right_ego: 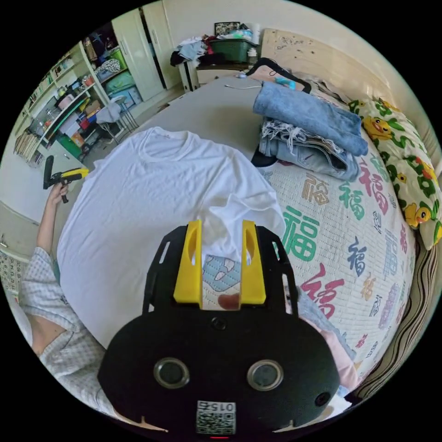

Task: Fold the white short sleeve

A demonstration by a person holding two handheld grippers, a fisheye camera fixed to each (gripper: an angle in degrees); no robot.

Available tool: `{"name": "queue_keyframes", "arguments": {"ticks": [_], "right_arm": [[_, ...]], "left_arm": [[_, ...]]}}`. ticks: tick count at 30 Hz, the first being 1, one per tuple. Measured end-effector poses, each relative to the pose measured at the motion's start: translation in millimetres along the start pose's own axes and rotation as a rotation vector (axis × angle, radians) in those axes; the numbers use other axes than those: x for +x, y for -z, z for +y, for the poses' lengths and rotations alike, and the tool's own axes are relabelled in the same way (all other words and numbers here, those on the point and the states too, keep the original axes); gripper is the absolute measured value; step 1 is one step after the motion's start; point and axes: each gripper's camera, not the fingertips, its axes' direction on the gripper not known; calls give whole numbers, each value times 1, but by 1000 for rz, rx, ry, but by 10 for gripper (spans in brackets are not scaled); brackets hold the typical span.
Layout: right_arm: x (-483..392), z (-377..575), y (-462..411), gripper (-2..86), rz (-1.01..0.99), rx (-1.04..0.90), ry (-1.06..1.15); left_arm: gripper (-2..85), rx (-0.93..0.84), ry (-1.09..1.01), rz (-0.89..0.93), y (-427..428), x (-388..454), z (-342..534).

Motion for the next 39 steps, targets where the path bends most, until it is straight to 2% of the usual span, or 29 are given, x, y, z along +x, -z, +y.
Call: {"name": "queue_keyframes", "arguments": {"ticks": [3, 5, 7, 11, 14, 16, 18, 21, 24, 26, 29, 32, 34, 36, 39], "right_arm": [[4, -18, -35, 72, 117, -152, -50], [18, -12, -43, 5, 136, -230, -93], [31, 0, -39, -2, 169, -283, -108], [55, 15, -31, 10, -10, -344, -190], [63, 15, -29, 52, 129, -374, -244], [61, 11, -21, 47, 173, -295, -252], [47, 4, -13, 44, 137, -172, -198], [30, -17, -23, 21, 93, -62, -172], [41, -29, -58, -2, 131, -98, -252], [60, -22, -87, -7, 231, -152, -306], [87, -3, -87, -8, 215, -35, -420], [108, 21, -93, -7, 445, -86, -491], [117, 32, -92, -6, 350, -71, -503], [107, 41, -77, -6, 277, 66, -468], [65, 42, -59, -5, 92, 200, -272]], "left_arm": [[71, -11, 43, 1, -13, -6, 0], [69, -40, 49, 21, -19, -9, 1], [68, -52, 49, 21, -18, -10, 2], [64, -75, 33, -9, -19, -9, 4], [64, -71, 43, 10, -18, -10, 7], [68, -54, 45, -15, -10, -10, 7], [62, 58, 43, -65, 16, -5, 4], [59, 140, 2, -35, 30, 13, -21], [54, 117, -13, 38, 6, 25, -55], [50, 87, 1, 13, -16, 25, -69], [47, -9, 24, -65, -53, 19, -82], [49, -34, 40, -76, -67, 10, -80], [50, -30, 52, -46, -66, 5, -77], [55, -10, 68, -38, -55, 1, -73], [58, 98, 14, 1, -23, 12, -64]]}}
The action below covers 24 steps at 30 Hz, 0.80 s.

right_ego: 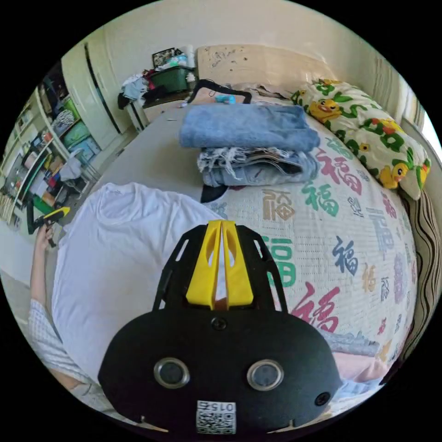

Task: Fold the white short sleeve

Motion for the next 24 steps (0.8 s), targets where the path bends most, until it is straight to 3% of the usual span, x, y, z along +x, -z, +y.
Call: {"name": "queue_keyframes", "arguments": {"ticks": [2, 5, 13, 16, 22, 24], "right_arm": [[-48, 5, -7, -3, -119, -29, 186], [-92, 10, -38, -6, -47, -65, 280], [-85, 25, -107, -9, 121, -124, 182], [-71, 38, -110, -9, 149, -102, 149], [-38, 98, -65, -8, 35, -1, 91], [-27, 138, -17, -7, -105, 101, 136]], "left_arm": [[58, 20, -55, 11, 10, 16, -2], [57, -26, -135, 42, -5, 47, -15], [35, -145, -128, -57, -69, 67, -42], [25, -111, -114, -70, -72, 65, -39], [52, -54, -78, -47, -43, 55, -16], [68, 51, -87, 135, 13, 45, 14]]}}
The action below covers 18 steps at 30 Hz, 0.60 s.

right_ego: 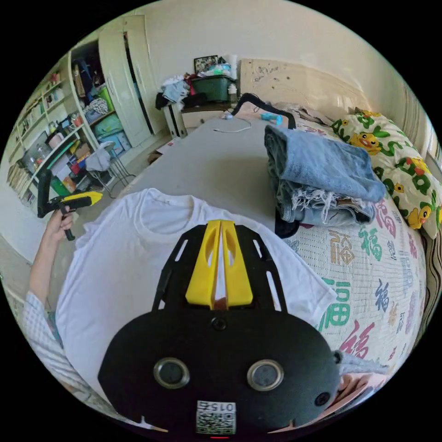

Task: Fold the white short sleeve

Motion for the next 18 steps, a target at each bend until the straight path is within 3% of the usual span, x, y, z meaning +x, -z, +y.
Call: {"name": "queue_keyframes", "arguments": {"ticks": [5, 10, 14, 18], "right_arm": [[-24, 174, 172, -3, -219, 265, 174], [-63, 351, 251, -7, -258, 217, 329], [-58, 471, 281, 1, -173, 215, 185], [-33, 538, 284, 72, -105, 156, 2]], "left_arm": [[76, 153, -82, 111, 134, 34, 124], [73, 267, -106, 67, 208, 84, 303], [85, 196, -18, -76, 215, 114, 420], [95, 280, 159, 41, 209, 108, 482]]}}
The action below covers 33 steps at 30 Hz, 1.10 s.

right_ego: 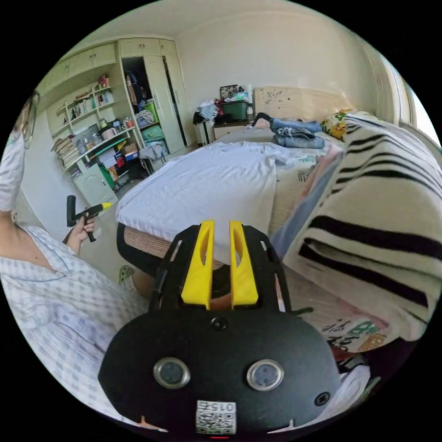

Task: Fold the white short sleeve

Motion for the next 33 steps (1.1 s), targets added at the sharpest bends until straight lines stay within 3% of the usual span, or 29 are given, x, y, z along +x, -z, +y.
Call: {"name": "queue_keyframes", "arguments": {"ticks": [6, 10, 16, 20, 23, 27, 33], "right_arm": [[51, 49, 14, 120, 69, 35, -240], [79, 56, 4, 71, -60, -19, -279], [98, 78, 36, 13, -136, 91, -321], [103, 94, 64, 6, -87, 100, -319], [108, 99, 61, 8, -114, 84, -324], [112, 100, 61, 8, -152, 116, -333], [113, 95, 64, 7, -143, 105, -331]], "left_arm": [[92, -54, 66, 74, -19, -9, 19], [54, -65, 100, 19, -18, -14, 20], [-4, -19, 85, 70, 5, -15, 26], [-3, 45, 71, -47, 42, -12, 35], [8, 21, 89, -35, 40, -17, 38], [83, -12, 115, 84, 0, -16, 39], [67, -10, 143, 26, -18, -15, 38]]}}
